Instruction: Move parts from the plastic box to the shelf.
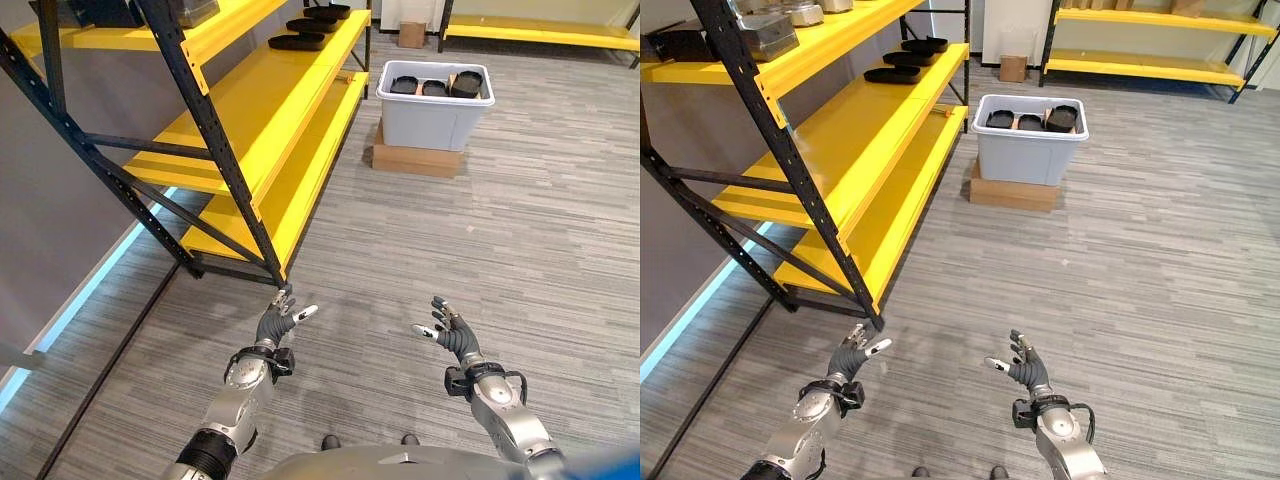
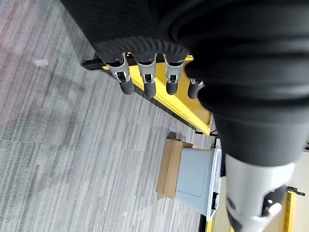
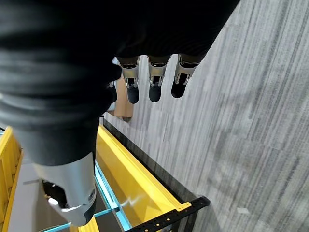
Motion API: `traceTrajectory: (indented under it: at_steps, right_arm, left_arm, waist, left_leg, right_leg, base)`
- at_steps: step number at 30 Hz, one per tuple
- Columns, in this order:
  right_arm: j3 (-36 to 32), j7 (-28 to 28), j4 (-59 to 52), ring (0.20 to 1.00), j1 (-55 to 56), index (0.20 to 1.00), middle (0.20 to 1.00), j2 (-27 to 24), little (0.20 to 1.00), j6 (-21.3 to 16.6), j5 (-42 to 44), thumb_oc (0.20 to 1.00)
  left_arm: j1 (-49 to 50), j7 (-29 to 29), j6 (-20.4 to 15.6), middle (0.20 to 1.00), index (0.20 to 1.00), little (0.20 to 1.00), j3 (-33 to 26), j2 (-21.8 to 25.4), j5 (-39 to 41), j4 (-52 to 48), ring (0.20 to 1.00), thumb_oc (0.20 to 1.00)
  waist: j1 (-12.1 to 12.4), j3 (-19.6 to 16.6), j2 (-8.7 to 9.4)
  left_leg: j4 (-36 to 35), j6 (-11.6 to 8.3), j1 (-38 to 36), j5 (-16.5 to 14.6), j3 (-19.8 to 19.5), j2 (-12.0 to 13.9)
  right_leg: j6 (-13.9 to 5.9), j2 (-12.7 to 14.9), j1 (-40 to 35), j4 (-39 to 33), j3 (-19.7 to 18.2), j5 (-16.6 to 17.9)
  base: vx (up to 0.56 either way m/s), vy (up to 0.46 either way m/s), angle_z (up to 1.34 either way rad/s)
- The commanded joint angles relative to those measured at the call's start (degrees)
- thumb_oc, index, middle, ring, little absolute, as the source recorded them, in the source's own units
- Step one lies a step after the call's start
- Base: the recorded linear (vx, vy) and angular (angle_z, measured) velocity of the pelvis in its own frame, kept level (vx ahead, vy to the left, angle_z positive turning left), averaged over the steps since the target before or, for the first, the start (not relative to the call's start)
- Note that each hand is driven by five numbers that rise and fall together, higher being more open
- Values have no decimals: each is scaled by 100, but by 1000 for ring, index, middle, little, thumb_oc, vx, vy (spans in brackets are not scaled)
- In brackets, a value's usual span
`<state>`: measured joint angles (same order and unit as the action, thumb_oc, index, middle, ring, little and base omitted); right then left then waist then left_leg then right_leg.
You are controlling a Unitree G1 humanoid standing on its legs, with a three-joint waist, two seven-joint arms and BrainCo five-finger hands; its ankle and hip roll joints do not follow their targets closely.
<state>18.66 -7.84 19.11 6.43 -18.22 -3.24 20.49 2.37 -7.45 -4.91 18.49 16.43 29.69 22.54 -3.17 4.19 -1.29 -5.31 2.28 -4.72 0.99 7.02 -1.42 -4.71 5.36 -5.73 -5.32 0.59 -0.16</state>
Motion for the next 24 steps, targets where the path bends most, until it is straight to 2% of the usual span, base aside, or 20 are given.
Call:
traceTrajectory:
  at_steps: [1,24]
  right_arm:
    - [12,14,-205,1000,-174,1000,1000,-85,1000,-228,180,1000]
    - [34,52,-274,1000,-140,1000,1000,-82,1000,-212,211,1000]
  left_arm:
    - [-121,59,-212,1000,1000,1000,13,67,-168,-142,1000,1000]
    - [-103,133,-194,1000,1000,1000,32,60,-94,-145,1000,1000]
  waist:
    - [51,-196,195]
    - [58,-197,185]
  left_leg:
    - [31,-510,106,69,-203,615]
    - [31,-505,70,1,-203,605]
  right_leg:
    - [-253,186,328,201,18,215]
    - [-263,191,273,143,48,204]
  base:
    - [0,0,0]
    - [0,0,0]
